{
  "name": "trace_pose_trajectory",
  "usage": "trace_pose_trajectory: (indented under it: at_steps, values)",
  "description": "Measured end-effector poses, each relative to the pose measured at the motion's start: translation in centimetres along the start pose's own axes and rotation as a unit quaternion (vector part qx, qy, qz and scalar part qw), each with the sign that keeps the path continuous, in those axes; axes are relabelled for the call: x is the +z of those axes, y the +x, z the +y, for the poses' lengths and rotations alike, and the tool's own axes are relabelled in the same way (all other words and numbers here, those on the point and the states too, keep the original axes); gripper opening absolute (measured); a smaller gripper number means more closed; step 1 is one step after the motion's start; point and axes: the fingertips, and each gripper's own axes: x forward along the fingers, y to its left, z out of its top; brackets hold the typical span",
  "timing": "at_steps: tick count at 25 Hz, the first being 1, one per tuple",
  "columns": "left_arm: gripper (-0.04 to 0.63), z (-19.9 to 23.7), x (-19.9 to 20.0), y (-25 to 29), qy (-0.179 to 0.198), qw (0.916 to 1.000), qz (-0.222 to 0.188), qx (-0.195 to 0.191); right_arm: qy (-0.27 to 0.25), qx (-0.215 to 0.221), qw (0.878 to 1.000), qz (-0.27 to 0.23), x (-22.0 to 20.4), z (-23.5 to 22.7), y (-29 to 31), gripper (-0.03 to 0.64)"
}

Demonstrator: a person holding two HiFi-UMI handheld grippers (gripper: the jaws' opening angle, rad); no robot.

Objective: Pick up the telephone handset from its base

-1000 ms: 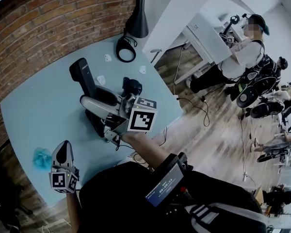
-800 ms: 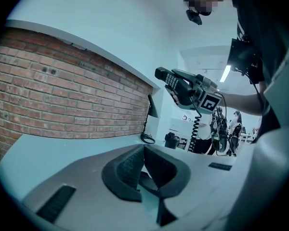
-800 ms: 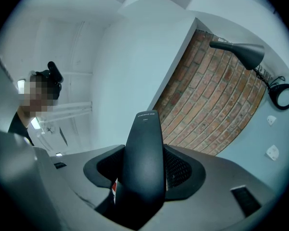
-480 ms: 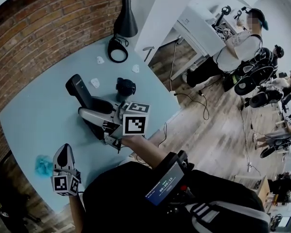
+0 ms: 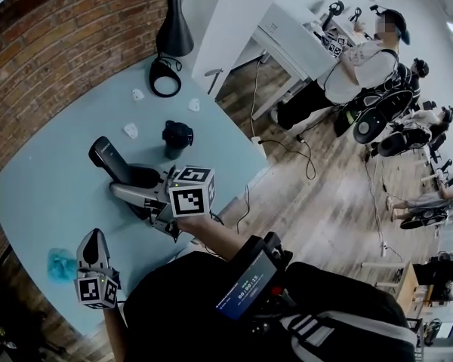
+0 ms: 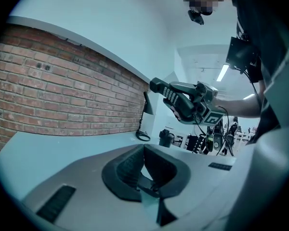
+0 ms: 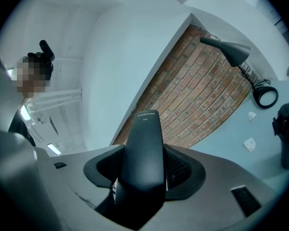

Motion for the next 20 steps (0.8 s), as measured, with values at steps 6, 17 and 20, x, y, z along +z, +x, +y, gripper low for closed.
trace_pose_trajectory:
  at_steps: [6, 17, 20]
  values:
    - [-0.002, -1.2, 0.1, 0.1, 0.001, 1.0, -0.002, -0.004, 0.015, -0.009, 1.0, 0.019, -2.2, -0.5, -0.9, 0.252]
    - [-0.002, -2.2, -0.1, 0.5, 0.003, 1.0, -0.007, -0.005, 0.04, -0.022, 0.998, 0.047, -6.0, -2.5, -1.4, 0.25]
    - [-0.002, -2.1, -0.4, 0.6, 0.0, 1.0, -0.004, -0.002, 0.038, -0.027, 0.997, 0.061, -7.0, -3.3, -1.5, 0.25]
